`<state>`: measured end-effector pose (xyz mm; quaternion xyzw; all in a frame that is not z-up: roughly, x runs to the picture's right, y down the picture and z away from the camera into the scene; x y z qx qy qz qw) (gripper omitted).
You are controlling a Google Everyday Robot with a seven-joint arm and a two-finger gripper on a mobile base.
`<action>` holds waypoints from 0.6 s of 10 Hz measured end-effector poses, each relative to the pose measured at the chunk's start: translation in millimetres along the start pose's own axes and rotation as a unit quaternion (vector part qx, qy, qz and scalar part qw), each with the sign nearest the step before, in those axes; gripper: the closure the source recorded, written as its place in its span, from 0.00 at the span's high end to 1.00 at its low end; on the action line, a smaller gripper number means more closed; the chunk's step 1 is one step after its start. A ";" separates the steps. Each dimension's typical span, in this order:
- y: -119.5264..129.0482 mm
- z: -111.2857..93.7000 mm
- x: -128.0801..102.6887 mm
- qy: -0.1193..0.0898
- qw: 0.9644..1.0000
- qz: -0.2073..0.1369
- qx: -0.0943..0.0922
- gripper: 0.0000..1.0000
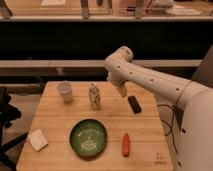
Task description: Knock the bottle over
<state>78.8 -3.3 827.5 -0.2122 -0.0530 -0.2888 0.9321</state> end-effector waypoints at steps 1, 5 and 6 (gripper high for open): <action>-0.9 0.7 -1.1 -0.001 1.000 -0.001 0.000 0.80; -4.2 4.1 -3.4 -0.004 1.000 -0.010 0.002 0.80; -5.8 4.8 -5.1 -0.005 1.000 -0.013 0.003 0.80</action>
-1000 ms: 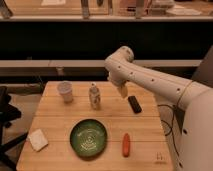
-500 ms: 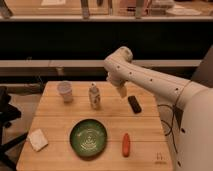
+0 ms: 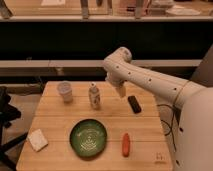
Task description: Knock the bottle over
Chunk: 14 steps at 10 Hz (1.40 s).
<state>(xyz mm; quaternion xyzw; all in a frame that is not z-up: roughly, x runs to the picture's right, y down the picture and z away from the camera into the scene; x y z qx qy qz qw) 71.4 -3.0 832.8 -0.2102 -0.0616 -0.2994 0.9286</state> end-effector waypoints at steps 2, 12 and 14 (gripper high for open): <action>-1.8 1.4 -1.3 -0.002 1.000 -0.003 0.001 0.80; -11.2 7.9 -7.7 -0.011 1.000 -0.021 0.008 0.51; -12.5 8.6 -8.3 -0.012 1.000 -0.024 0.009 0.37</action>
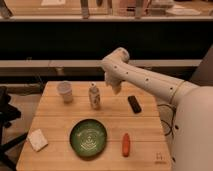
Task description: Knock the bottle over
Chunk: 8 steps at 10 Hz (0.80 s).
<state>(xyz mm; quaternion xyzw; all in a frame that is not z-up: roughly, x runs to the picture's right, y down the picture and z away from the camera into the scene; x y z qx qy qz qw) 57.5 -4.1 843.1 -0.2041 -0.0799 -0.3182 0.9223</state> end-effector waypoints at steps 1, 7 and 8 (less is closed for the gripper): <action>-1.3 0.6 -0.7 -0.001 1.000 -0.002 0.001 0.25; -27.4 2.3 -27.6 -0.002 0.999 -0.045 0.003 0.00; -41.5 2.4 -42.8 -0.002 0.998 -0.060 0.006 0.00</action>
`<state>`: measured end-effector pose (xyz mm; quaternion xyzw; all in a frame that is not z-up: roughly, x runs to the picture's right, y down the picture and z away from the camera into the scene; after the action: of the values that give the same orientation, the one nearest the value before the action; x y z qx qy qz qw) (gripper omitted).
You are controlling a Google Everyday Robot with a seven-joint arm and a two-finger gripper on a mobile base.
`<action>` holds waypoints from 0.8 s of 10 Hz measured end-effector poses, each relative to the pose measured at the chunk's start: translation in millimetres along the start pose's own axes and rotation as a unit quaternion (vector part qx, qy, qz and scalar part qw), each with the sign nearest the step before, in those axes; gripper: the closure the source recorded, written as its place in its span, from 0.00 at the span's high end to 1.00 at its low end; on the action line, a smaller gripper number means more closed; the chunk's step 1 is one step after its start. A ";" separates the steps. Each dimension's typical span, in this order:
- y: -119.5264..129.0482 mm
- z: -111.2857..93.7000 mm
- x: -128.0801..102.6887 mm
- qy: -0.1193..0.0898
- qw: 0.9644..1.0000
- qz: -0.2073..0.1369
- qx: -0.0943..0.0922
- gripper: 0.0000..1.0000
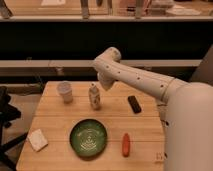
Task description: Knock the bottle over
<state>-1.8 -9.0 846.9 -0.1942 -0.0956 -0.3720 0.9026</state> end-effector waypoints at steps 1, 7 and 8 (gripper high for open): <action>-9.4 0.6 -8.5 0.000 1.000 -0.010 0.000 0.00; -29.1 -3.3 -42.6 -0.005 0.998 -0.065 0.010 0.00; -35.4 -4.0 -52.1 -0.006 0.997 -0.076 0.012 0.00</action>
<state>-63.5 -0.5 836.7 -0.1777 -0.1205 -0.4374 0.8733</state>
